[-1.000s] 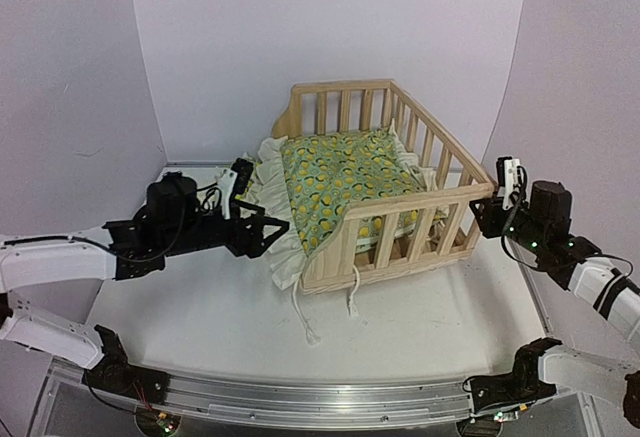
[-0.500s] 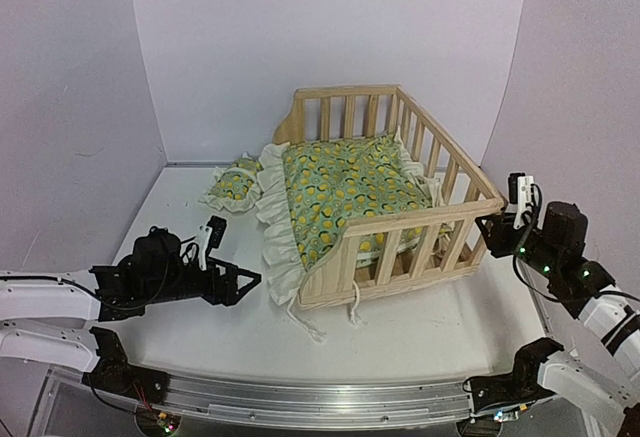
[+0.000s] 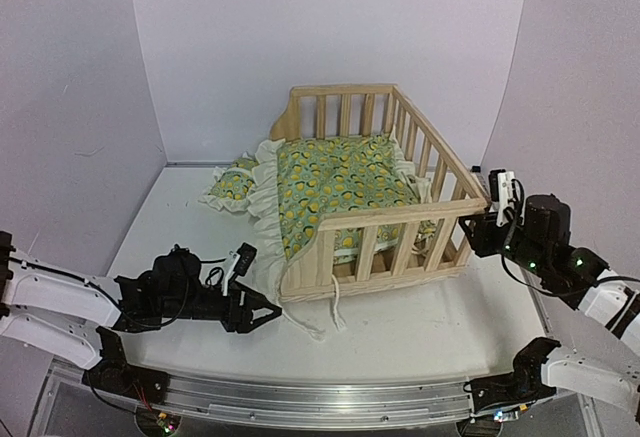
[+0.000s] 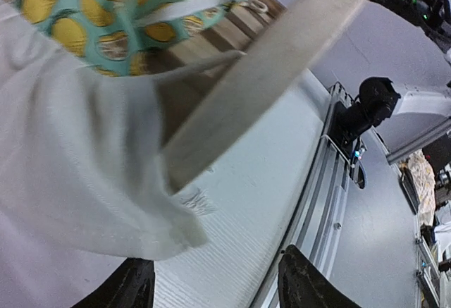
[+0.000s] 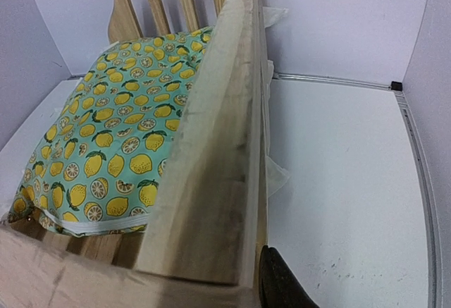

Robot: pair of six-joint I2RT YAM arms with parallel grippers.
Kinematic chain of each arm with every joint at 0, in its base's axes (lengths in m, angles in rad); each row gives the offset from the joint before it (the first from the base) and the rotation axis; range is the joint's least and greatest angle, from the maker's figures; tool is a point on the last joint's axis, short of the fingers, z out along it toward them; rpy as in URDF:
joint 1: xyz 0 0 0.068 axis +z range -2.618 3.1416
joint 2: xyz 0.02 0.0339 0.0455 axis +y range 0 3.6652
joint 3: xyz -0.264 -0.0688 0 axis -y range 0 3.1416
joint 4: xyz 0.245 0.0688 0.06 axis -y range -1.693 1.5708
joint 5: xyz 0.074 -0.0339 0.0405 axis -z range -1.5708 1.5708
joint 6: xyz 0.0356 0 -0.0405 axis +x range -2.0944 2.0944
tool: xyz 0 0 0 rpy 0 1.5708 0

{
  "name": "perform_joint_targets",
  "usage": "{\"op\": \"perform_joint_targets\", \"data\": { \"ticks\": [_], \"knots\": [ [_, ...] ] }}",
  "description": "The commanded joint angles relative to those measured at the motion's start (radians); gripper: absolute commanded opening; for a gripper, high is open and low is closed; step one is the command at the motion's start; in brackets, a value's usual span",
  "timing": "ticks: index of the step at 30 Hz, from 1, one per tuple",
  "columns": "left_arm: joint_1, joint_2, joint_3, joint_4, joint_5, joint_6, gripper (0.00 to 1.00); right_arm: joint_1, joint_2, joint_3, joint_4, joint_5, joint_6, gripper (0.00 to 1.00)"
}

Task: Set up the pet bed

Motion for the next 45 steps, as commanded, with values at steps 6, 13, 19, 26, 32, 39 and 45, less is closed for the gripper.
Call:
{"op": "perform_joint_targets", "data": {
  "ticks": [6, 13, 19, 26, 32, 39, 45],
  "knots": [
    [-0.008, 0.04, 0.082, 0.082, -0.319, -0.065, 0.64, 0.17, 0.098, 0.137, -0.006, -0.191, 0.236, 0.45],
    [-0.007, -0.037, 0.007, 0.077, -0.217, -0.067, 0.77, 0.17, 0.102, 0.321, -0.481, 0.147, 0.326, 0.81],
    [-0.149, 0.025, 0.021, 0.16, -0.3, -0.035, 0.79, 0.171, 0.052, 0.338, -0.545, 0.072, 0.317, 0.93],
    [-0.293, 0.323, 0.042, 0.43, -0.586, 0.046, 0.7, 0.17, 0.011, 0.407, -0.529, 0.1, 0.166, 0.98],
    [-0.301, 0.581, 0.097, 0.565, -0.672, 0.022, 0.61, 0.17, -0.037, 0.508, -0.51, 0.204, 0.087, 0.98],
    [-0.302, 0.747, 0.184, 0.626, -0.723, 0.088, 0.58, 0.17, -0.047, 0.54, -0.427, -0.137, -0.031, 0.79],
    [-0.301, 0.808, 0.218, 0.632, -0.793, 0.119, 0.45, 0.17, -0.048, 0.521, -0.334, -0.406, -0.03, 0.74]
  ]
}}
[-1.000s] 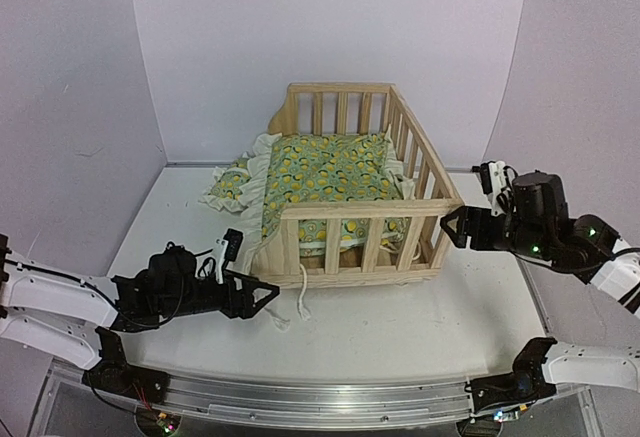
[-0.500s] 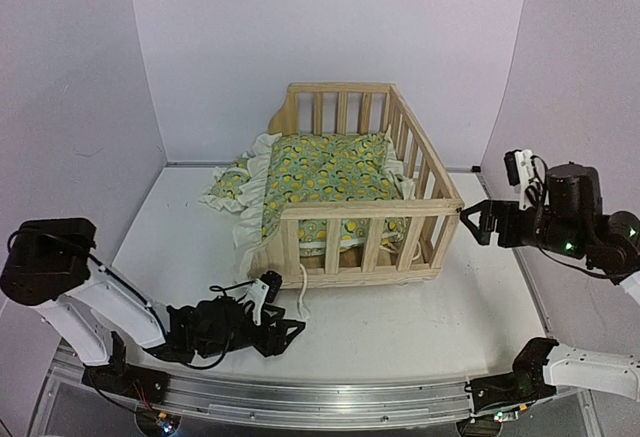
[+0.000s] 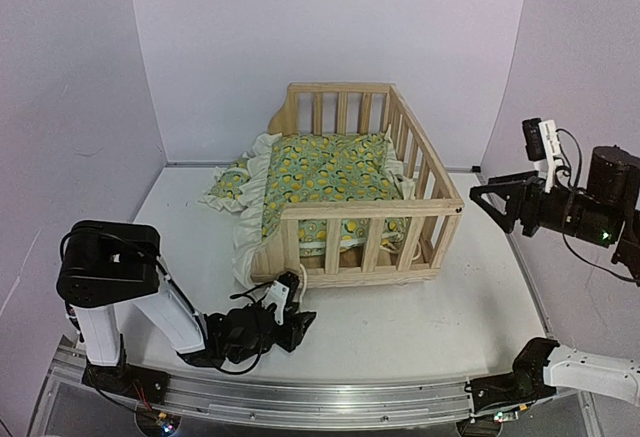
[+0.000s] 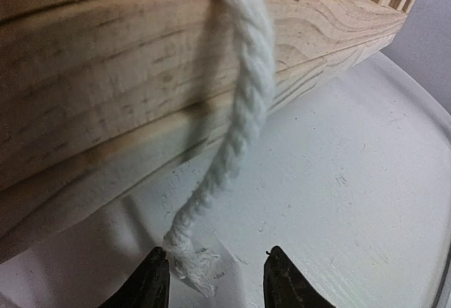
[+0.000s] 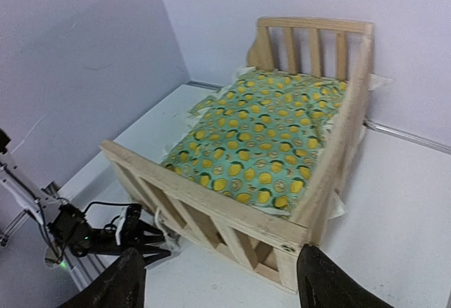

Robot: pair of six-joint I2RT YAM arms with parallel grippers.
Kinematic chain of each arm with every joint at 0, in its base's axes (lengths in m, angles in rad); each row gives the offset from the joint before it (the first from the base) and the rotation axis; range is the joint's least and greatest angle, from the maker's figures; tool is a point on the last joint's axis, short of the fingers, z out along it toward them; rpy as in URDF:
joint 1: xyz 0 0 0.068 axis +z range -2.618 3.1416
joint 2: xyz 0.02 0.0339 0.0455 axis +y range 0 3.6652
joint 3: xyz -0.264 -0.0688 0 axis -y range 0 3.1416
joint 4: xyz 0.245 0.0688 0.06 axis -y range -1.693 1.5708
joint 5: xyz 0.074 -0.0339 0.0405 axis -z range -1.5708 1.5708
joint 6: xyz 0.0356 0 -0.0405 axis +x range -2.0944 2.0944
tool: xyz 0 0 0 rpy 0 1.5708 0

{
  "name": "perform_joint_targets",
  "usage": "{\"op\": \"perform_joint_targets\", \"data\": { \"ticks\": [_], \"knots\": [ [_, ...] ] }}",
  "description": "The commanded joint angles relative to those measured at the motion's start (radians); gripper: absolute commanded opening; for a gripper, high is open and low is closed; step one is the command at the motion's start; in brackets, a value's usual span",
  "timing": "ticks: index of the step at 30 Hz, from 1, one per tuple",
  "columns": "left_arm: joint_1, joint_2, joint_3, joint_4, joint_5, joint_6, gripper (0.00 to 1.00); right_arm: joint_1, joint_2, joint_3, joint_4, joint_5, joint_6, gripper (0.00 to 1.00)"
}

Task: Set up the pet bed

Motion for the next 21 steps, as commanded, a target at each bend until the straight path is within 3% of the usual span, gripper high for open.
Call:
{"op": "perform_joint_targets", "data": {
  "ticks": [1, 7, 10, 12, 15, 18, 21],
  "knots": [
    [-0.001, 0.039, 0.039, 0.07, -0.091, 0.05, 0.42, 0.0, -0.018, 0.0, 0.141, -0.275, -0.029, 0.72],
    [-0.002, 0.038, 0.028, 0.111, -0.103, 0.103, 0.29, 0.005, 0.02, -0.04, 0.28, -0.52, 0.022, 0.68],
    [-0.001, 0.041, 0.031, 0.121, -0.113, 0.119, 0.18, 0.05, 0.033, -0.104, 0.372, -0.546, 0.051, 0.68],
    [-0.001, 0.041, 0.034, 0.126, -0.11, 0.126, 0.07, 0.112, 0.052, -0.112, 0.379, -0.507, 0.04, 0.67],
    [-0.001, 0.011, 0.014, 0.125, -0.095, 0.13, 0.01, 0.259, 0.106, -0.097, 0.357, -0.388, -0.006, 0.67],
    [-0.001, -0.059, -0.045, 0.123, -0.085, 0.123, 0.0, 0.406, 0.198, -0.107, 0.34, -0.235, -0.052, 0.69],
    [0.0, -0.187, -0.117, 0.073, -0.049, 0.105, 0.0, 0.471, 0.319, -0.138, 0.352, -0.134, -0.047, 0.7]
  ]
}}
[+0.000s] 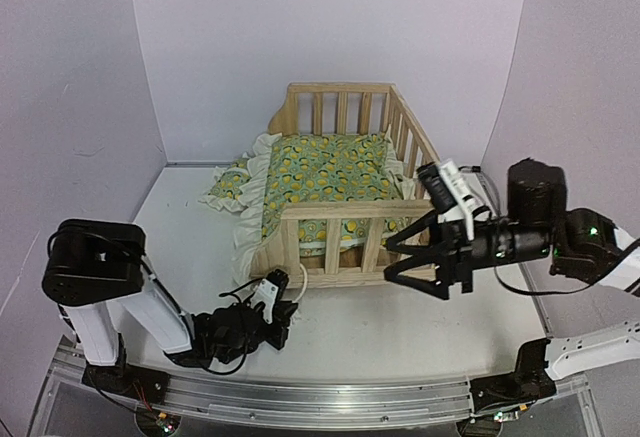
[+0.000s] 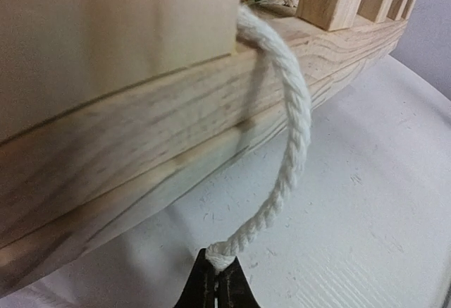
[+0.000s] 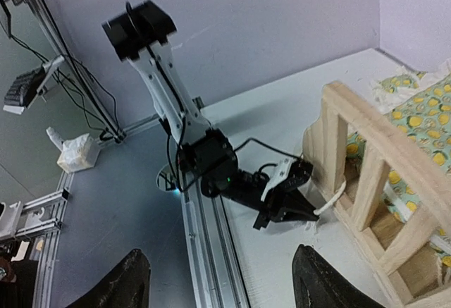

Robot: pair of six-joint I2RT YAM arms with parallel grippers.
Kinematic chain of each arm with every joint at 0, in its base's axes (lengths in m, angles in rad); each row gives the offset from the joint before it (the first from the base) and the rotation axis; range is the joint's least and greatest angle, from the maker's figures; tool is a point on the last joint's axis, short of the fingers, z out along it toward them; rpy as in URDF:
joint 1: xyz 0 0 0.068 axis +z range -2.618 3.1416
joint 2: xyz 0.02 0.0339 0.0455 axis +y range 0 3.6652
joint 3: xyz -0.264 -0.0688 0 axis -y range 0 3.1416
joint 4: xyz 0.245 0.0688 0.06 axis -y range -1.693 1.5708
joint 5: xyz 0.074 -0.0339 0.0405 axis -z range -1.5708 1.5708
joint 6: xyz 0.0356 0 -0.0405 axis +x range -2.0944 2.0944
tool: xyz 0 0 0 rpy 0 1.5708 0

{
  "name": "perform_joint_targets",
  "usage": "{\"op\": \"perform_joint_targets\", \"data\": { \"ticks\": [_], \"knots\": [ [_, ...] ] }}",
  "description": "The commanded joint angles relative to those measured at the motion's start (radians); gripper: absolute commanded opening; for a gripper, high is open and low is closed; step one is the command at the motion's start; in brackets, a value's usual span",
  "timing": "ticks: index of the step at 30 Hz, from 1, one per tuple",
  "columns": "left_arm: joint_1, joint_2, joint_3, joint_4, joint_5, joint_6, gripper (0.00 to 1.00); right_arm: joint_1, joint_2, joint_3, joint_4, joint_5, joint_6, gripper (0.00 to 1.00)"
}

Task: Set up the pet bed

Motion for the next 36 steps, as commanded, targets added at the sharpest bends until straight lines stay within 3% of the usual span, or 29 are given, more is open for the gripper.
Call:
{"op": "perform_joint_targets", "data": {
  "ticks": [1, 5, 8, 12, 15, 23, 36],
  "knots": [
    [0.002, -0.207, -0.076, -0.052, 0.044, -0.022, 0.0, 0.092, 0.154, -0.045, 0.066, 0.198, -0.027, 0.7],
    [0.002, -0.386, -0.074, -0.299, 0.13, -0.065, 0.0, 0.137, 0.298, -0.095, 0.181, 0.278, -0.02, 0.68],
    [0.006, -0.504, -0.086, -0.437, 0.162, -0.088, 0.0, 0.193, 0.405, -0.149, 0.427, 0.381, -0.003, 0.66],
    [0.024, -0.634, -0.093, -0.578, 0.191, -0.093, 0.0, 0.313, 0.563, -0.243, 0.845, 0.659, -0.017, 0.68],
    [0.051, -0.713, -0.095, -0.663, 0.227, -0.089, 0.0, 0.33, 0.716, -0.203, 0.967, 0.714, -0.035, 0.68],
    [0.109, -0.827, -0.077, -0.825, 0.298, -0.062, 0.0, 0.33, 1.001, -0.104, 1.088, 0.822, -0.052, 0.73],
    [0.152, -0.894, -0.077, -0.909, 0.325, -0.063, 0.0, 0.304, 1.218, 0.045, 1.069, 0.84, -0.031, 0.71]
  ]
}}
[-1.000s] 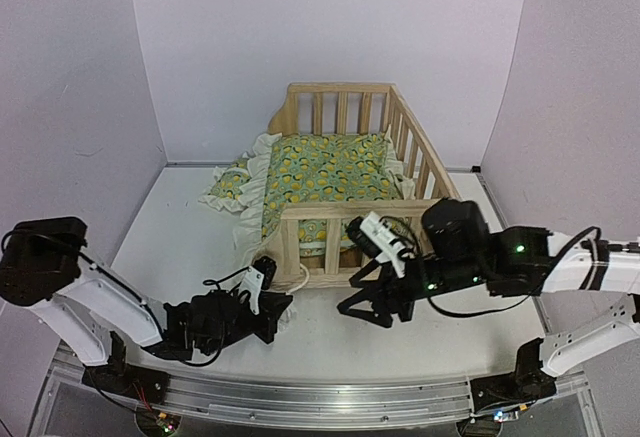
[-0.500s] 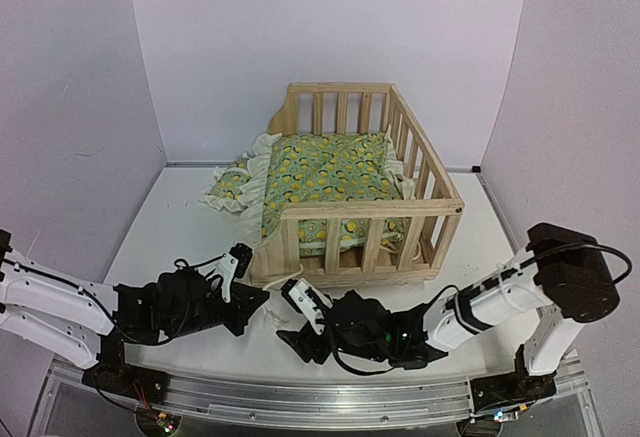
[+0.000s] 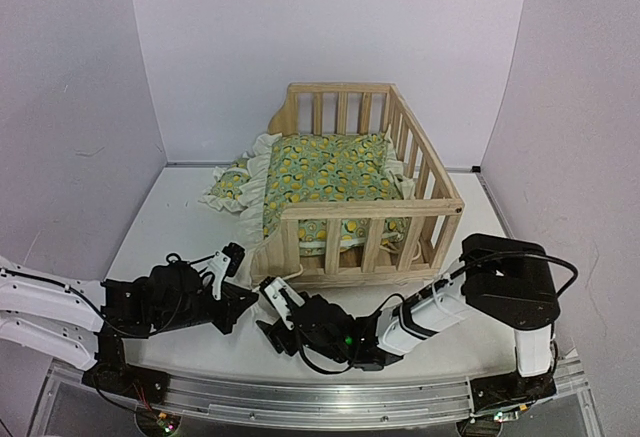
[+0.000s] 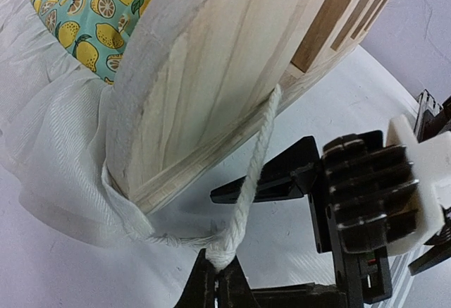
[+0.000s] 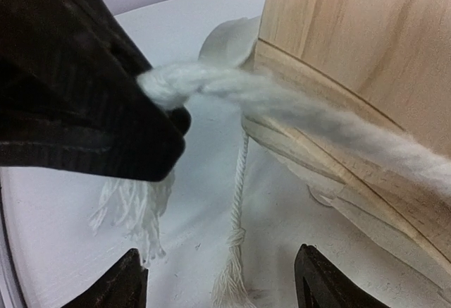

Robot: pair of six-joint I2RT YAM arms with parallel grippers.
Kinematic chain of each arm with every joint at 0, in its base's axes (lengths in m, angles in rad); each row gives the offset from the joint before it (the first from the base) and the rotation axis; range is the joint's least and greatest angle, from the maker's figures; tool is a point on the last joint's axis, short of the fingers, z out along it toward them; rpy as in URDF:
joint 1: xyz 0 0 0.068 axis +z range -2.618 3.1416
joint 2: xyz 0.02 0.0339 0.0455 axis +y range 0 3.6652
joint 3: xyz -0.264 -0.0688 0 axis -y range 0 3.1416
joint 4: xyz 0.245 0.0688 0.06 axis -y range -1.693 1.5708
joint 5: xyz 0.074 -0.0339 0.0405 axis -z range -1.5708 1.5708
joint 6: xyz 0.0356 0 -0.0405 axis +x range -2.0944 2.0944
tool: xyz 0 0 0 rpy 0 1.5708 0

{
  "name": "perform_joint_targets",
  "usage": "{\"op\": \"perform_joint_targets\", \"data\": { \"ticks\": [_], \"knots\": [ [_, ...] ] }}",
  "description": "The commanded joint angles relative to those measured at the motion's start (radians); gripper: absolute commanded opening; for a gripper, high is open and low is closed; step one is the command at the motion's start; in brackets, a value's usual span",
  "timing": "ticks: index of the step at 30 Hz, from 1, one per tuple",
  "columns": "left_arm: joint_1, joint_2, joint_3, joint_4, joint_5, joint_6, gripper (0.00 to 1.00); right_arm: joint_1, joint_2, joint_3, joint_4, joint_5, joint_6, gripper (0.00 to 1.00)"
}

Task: Set up the pet bed

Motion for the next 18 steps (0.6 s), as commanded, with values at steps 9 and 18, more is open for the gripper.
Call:
{"op": "perform_joint_targets", "data": {
  "ticks": [9, 18],
  "knots": [
    [0.01, -0.007, 0.033, -0.033, 0.014, 0.005, 0.0, -0.027, 0.124, 0.094, 0.003, 0.058, 0.021, 0.66],
    [0.01, 0.029, 0.049, -0.044, 0.023, 0.002, 0.0, -0.032, 0.154, 0.141, -0.093, 0.085, 0.024, 0.25]
  ]
}}
